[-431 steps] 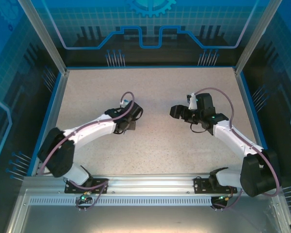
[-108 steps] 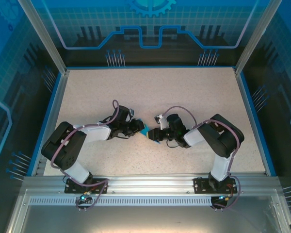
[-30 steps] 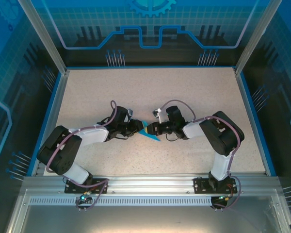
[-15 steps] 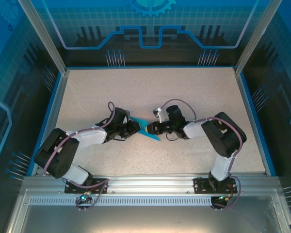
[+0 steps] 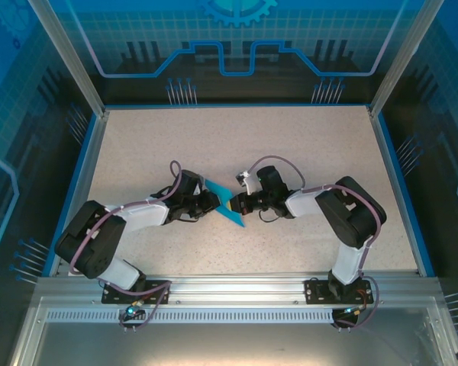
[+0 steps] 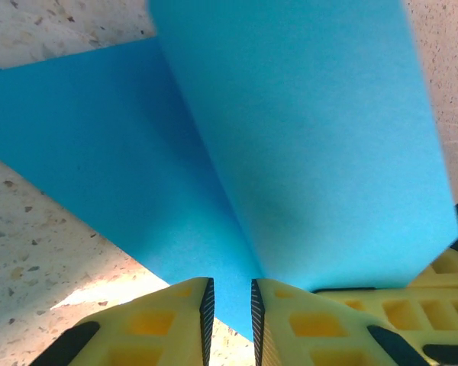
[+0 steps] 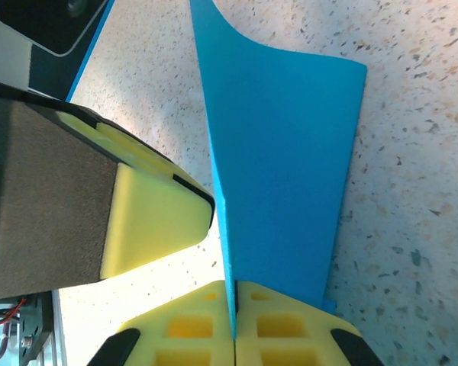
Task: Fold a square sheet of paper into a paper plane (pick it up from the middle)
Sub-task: Fold the wing for the fifth time at the center of the table.
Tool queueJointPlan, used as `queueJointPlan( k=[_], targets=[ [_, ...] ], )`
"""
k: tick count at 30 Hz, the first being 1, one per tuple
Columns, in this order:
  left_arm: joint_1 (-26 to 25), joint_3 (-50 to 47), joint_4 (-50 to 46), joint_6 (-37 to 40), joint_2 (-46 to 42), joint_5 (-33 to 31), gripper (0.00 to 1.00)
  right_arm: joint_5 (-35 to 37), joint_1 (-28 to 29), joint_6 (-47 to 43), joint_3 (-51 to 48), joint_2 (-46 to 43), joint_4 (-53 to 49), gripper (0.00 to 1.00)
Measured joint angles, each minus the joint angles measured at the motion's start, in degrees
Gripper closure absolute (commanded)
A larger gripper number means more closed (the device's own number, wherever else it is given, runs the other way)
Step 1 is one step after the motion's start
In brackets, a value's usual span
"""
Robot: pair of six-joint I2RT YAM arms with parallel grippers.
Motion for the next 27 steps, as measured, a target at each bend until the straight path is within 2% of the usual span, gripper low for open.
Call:
queueJointPlan(
  k=[3, 13, 22, 27],
  targets=[
    [0.0, -0.8, -0.6, 0.0, -0.9, -0.5, 0.76, 0.4, 1.0, -0.3, 1.0, 0.9, -1.2, 0.97],
    [0.0, -1.5, -4.5, 0.3, -1.7, -4.9, 0.89, 1.7, 2.8, -0.9, 2.3, 1.3, -3.1, 0.95],
    [0.0, -1.5, -3.8, 0.3, -0.4, -5.1, 0.92, 1.6, 2.8, -0.8, 2.7, 2.1, -3.4, 0.98],
    [0.0, -2.1, -3.8, 0.3, -3.0, -5.2, 0.92, 0.7, 2.8, 0.1, 4.0, 4.4, -3.5, 0.99]
  ],
)
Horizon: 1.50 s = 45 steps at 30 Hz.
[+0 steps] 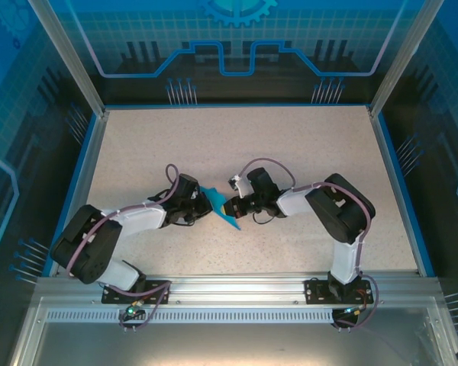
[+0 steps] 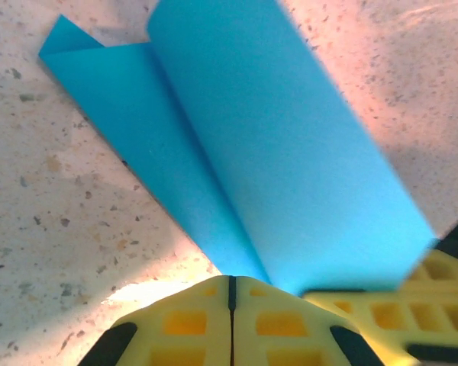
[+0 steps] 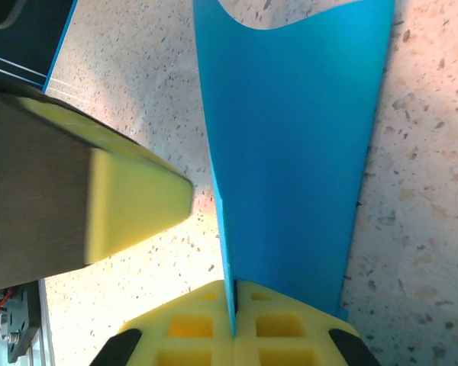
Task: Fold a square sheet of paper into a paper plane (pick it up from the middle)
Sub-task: Fold the wing for the fifth time at the center of the table.
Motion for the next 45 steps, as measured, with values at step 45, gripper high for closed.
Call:
queueJointPlan(
  k=[45],
  targets=[
    [0.3, 0.0, 4.9, 1.2, 4.2, 2.2, 0.91, -8.5, -0.3, 0.2, 7.2, 6.1, -7.4, 0.93]
  ],
)
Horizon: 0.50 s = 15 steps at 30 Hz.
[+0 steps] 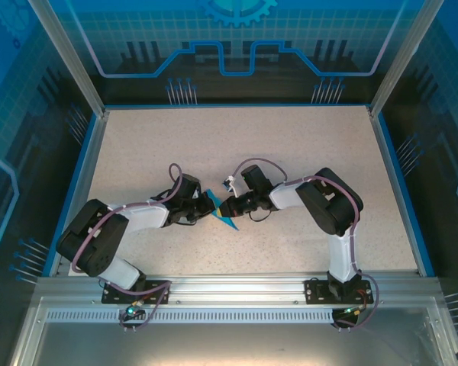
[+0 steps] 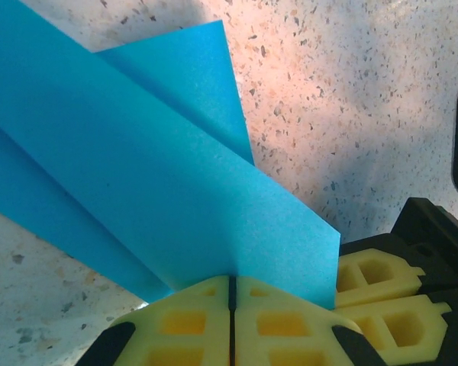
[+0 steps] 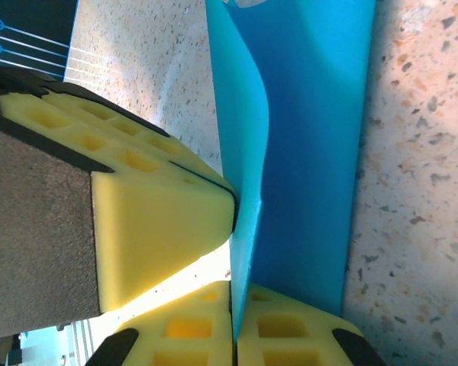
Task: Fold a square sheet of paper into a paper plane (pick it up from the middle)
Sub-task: Fold the wing for the fifth time at the center of the table.
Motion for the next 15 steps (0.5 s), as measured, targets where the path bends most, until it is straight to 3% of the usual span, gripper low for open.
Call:
queueJointPlan(
  k=[15],
  targets=[
    [0.1, 0.2, -1.0, -0.1, 0.2, -0.3, 0.91, -0.7, 0.0, 0.5, 0.8, 0.0, -1.3, 0.85]
  ],
)
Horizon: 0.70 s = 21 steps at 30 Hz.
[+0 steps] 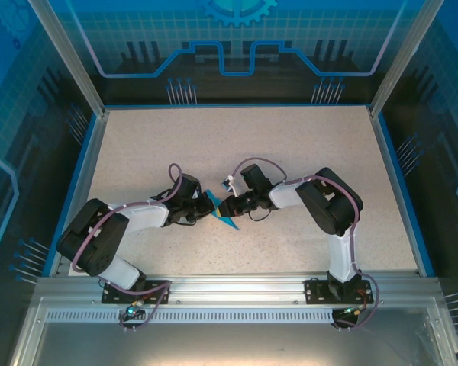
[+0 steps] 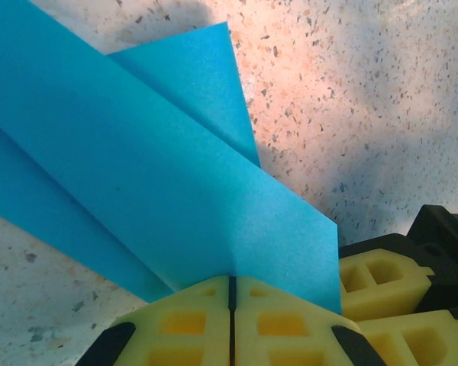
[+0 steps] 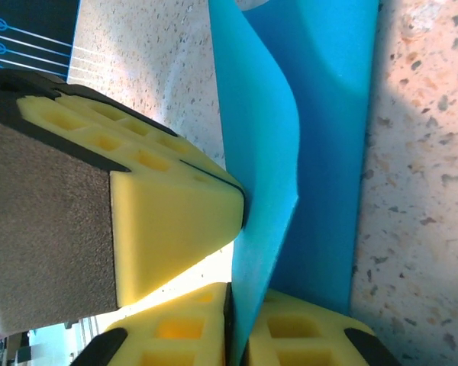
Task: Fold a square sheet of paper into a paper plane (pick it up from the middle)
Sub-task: Fold the wing for the fifth time at the center of the table.
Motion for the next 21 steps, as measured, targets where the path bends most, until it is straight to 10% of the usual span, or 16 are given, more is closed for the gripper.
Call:
queueJointPlan(
  k=[21],
  targets=[
    [0.1, 0.0, -0.1, 0.0, 0.1, -0.3, 0.91, 0.8, 0.0, 1.2, 0.0, -3.7, -3.9, 0.75]
  ],
)
